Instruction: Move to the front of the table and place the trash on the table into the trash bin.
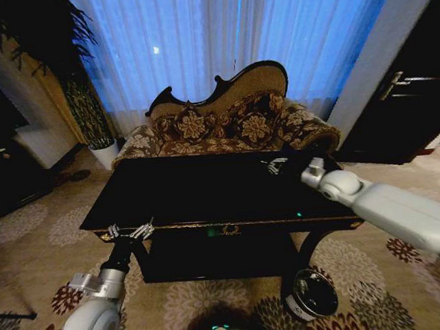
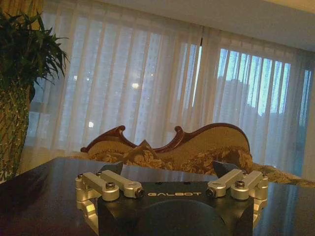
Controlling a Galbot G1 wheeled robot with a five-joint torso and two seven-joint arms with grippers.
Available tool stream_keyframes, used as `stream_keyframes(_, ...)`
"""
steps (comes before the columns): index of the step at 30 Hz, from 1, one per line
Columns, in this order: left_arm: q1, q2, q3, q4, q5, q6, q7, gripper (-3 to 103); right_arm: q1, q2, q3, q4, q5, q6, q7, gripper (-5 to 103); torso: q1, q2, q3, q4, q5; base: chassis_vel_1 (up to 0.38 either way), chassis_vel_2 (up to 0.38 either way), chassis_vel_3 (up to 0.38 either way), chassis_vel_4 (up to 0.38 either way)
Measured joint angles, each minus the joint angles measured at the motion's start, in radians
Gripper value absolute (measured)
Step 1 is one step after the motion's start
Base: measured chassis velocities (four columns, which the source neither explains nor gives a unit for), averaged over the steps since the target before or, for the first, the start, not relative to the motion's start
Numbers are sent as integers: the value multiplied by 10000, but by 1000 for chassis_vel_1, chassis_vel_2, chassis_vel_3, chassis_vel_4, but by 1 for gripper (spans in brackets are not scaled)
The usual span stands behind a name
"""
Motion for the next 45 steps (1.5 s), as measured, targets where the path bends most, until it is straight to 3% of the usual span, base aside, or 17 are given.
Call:
stream_keyframes(3, -24, 6, 8, 46, 1, 0, -5, 100, -818, -388, 854, 394, -59, -14, 266, 2, 0, 0, 0, 5, 2, 0, 0, 0, 0)
stream_keyframes(7, -156, 13, 68, 152, 7, 1, -8, 100, -3303, -756, 3635, 800, -101, 93, 571, 2, 0, 1, -1, 1, 0, 0, 0, 0, 0)
stream_keyframes(11, -99, -19, -106, 222, -5, -5, 11, 100, -4118, -654, 4276, 957, -119, 166, 966, 2, -1, 1, 0, -4, 1, 0, 0, 0, 0)
stream_keyframes(13, 44, -95, -315, 245, -7, -26, 44, 100, -4163, -471, 4350, 983, -131, 162, 1063, 2, -1, 1, 0, 1, 2, 0, 0, 0, 0)
stream_keyframes(14, 91, -137, -464, 285, -6, -53, 71, 100, -4246, -326, 4434, 1024, -118, 149, 1207, 2, 0, 1, 0, 15, 2, 0, 0, 0, 0)
stream_keyframes(16, 98, -185, -588, 307, -19, -70, 81, 100, -4398, -152, 4517, 1001, -68, 148, 1393, 2, -1, 1, 1, 10, -2, 0, 0, 0, 0)
stream_keyframes(23, 298, -489, -1002, 203, -42, -82, 99, 100, -5001, 227, 4778, 332, -154, 536, 1110, 2, 0, 1, 1, 6, 3, 0, 0, 0, 0)
stream_keyframes(32, 417, -339, -1217, 67, -131, -109, 124, 100, -6544, 582, 6727, 148, -102, 1090, 691, 2, -1, 1, 1, 4, -2, 0, 0, 0, 0)
stream_keyframes(39, 594, -348, -1266, -63, -134, -111, 125, 100, -9001, 810, 9245, 306, -188, 1652, 246, 2, -1, 2, 0, 4, -2, 0, 0, 0, 0)
stream_keyframes(45, 594, -326, -1266, -112, -110, -112, 124, 100, -10274, 1162, 10618, 294, -274, 2049, -59, 2, 0, 1, 1, 3, 0, 0, 0, 0, 0)
